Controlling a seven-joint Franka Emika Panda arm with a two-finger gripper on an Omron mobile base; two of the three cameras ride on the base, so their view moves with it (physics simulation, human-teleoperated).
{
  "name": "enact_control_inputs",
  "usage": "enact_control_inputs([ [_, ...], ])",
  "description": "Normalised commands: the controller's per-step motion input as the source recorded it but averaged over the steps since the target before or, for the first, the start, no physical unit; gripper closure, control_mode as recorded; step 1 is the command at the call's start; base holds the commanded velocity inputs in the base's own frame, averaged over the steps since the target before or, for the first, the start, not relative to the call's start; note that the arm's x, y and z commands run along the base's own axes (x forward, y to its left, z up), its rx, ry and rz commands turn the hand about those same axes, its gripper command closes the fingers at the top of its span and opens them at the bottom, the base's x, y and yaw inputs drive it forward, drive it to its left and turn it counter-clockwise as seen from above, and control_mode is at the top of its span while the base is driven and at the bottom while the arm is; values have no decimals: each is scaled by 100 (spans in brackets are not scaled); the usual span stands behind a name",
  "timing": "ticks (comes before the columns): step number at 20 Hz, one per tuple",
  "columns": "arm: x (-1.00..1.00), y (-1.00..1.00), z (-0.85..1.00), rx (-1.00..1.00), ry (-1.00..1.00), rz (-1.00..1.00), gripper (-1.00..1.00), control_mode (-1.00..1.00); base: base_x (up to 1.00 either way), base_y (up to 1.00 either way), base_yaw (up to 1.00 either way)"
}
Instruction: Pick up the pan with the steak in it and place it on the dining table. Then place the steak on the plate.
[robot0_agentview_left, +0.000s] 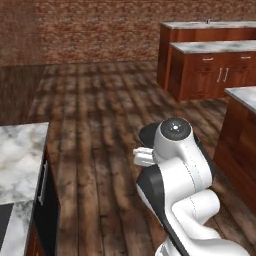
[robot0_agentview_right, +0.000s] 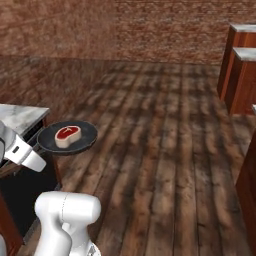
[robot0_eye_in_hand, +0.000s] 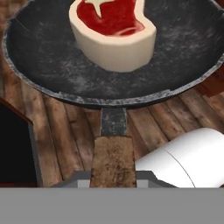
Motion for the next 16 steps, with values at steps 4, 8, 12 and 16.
enact_control_inputs([
  [4, 0, 0, 0, 0, 0, 0, 100, 100, 100, -1, -4],
  [8, 0, 0, 0, 0, 0, 0, 100, 100, 100, 0, -4],
  [12, 0, 0, 0, 0, 0, 0, 100, 100, 100, 0, -4],
  [16, 0, 0, 0, 0, 0, 0, 100, 100, 100, 0, -3],
])
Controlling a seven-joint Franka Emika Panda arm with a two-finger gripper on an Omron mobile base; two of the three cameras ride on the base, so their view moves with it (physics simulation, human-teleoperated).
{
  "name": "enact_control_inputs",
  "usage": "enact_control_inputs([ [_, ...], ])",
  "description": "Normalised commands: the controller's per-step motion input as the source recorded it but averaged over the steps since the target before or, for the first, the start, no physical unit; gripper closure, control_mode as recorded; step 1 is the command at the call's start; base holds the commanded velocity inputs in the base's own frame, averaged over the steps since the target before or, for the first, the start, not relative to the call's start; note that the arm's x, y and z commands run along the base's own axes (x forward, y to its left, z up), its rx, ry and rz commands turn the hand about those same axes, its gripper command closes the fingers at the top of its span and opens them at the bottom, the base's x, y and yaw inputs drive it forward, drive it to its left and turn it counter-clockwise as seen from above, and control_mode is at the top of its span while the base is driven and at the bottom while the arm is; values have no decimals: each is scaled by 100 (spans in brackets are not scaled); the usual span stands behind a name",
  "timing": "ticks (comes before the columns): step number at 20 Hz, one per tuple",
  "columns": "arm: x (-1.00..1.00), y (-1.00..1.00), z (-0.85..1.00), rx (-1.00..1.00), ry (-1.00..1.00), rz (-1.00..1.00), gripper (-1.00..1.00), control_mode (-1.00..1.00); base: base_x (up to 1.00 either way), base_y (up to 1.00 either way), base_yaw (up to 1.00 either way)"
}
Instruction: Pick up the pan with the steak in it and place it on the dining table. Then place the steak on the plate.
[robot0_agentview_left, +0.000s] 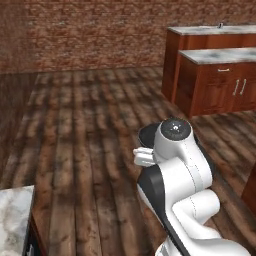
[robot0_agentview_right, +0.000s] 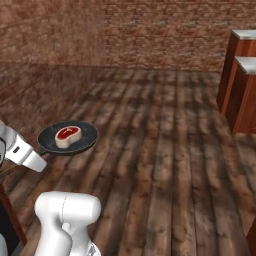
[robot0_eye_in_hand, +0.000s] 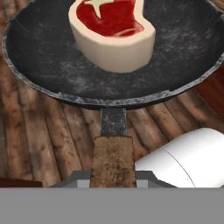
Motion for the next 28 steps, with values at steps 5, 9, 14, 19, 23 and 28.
enact_control_inputs([
  [5, 0, 0, 0, 0, 0, 0, 100, 100, 100, 0, -3],
  [9, 0, 0, 0, 0, 0, 0, 100, 100, 100, 0, -3],
  [14, 0, 0, 0, 0, 0, 0, 100, 100, 100, 0, -2],
  [19, 0, 0, 0, 0, 0, 0, 100, 100, 100, 0, -2],
  [23, 0, 0, 0, 0, 0, 0, 100, 100, 100, 0, -2],
  [28, 0, 0, 0, 0, 0, 0, 100, 100, 100, 0, -2],
])
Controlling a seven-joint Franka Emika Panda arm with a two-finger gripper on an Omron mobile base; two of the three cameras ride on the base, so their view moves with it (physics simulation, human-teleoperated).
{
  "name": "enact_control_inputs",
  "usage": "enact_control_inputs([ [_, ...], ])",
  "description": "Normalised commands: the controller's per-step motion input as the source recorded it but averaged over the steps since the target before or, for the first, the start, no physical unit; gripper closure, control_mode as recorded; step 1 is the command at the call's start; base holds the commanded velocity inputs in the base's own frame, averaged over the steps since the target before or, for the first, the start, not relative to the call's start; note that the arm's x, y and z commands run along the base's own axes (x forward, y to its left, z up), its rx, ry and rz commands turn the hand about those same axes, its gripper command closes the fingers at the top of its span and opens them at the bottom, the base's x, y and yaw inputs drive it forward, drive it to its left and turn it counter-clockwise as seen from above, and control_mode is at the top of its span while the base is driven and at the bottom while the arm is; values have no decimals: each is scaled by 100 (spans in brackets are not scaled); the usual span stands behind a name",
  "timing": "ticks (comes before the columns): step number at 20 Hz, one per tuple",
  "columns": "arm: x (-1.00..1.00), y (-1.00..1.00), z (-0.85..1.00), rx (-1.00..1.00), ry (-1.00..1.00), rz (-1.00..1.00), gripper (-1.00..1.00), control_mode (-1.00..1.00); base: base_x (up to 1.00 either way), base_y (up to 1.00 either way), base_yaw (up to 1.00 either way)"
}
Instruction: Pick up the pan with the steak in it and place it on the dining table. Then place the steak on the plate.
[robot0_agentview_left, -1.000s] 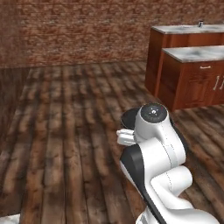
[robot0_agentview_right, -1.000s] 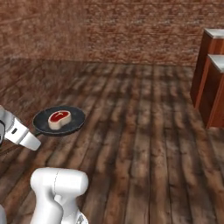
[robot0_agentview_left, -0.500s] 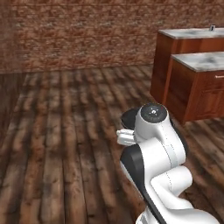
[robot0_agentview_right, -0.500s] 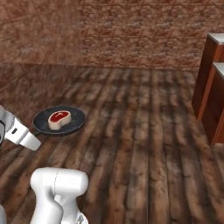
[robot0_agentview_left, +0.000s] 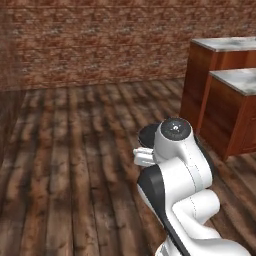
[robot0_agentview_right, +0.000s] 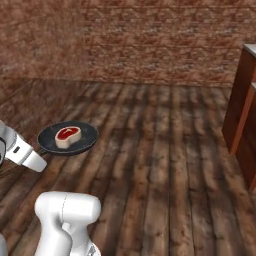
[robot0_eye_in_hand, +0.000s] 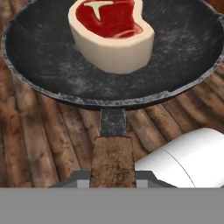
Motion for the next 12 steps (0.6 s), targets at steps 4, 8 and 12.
enact_control_inputs([
  [4, 0, 0, 0, 0, 0, 0, 100, 100, 100, 5, 0],
  [8, 0, 0, 0, 0, 0, 0, 100, 100, 100, 4, 0],
  [12, 0, 0, 0, 0, 0, 0, 100, 100, 100, 4, 0],
])
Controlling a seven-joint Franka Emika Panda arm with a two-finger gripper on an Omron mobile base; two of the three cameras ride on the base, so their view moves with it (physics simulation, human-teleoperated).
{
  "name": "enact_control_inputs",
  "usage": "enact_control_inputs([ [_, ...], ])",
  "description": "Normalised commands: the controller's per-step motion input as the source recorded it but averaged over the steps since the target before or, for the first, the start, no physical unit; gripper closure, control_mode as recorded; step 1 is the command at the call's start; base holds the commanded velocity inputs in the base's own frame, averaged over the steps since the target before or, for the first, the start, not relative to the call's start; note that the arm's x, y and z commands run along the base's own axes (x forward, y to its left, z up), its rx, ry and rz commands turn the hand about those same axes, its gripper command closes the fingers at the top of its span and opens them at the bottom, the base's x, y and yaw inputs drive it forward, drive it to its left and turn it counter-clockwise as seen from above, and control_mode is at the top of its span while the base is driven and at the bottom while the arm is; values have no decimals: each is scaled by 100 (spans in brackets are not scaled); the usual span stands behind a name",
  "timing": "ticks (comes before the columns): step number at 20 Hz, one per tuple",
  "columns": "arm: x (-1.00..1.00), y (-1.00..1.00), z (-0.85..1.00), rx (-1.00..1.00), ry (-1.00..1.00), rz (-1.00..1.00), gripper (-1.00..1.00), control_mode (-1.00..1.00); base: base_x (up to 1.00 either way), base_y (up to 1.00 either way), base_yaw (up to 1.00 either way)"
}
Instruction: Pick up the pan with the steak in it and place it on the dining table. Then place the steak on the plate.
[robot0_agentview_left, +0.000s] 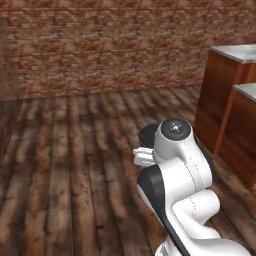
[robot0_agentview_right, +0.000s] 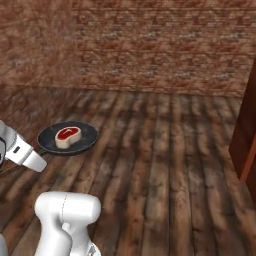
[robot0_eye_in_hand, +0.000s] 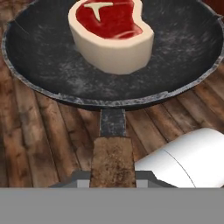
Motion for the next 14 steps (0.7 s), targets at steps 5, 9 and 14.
enact_control_inputs([
  [5, 0, 0, 0, 0, 0, 0, 100, 100, 100, 4, 0],
  [9, 0, 0, 0, 0, 0, 0, 100, 100, 100, 3, 0],
  [14, 0, 0, 0, 0, 0, 0, 100, 100, 100, 1, 0],
])
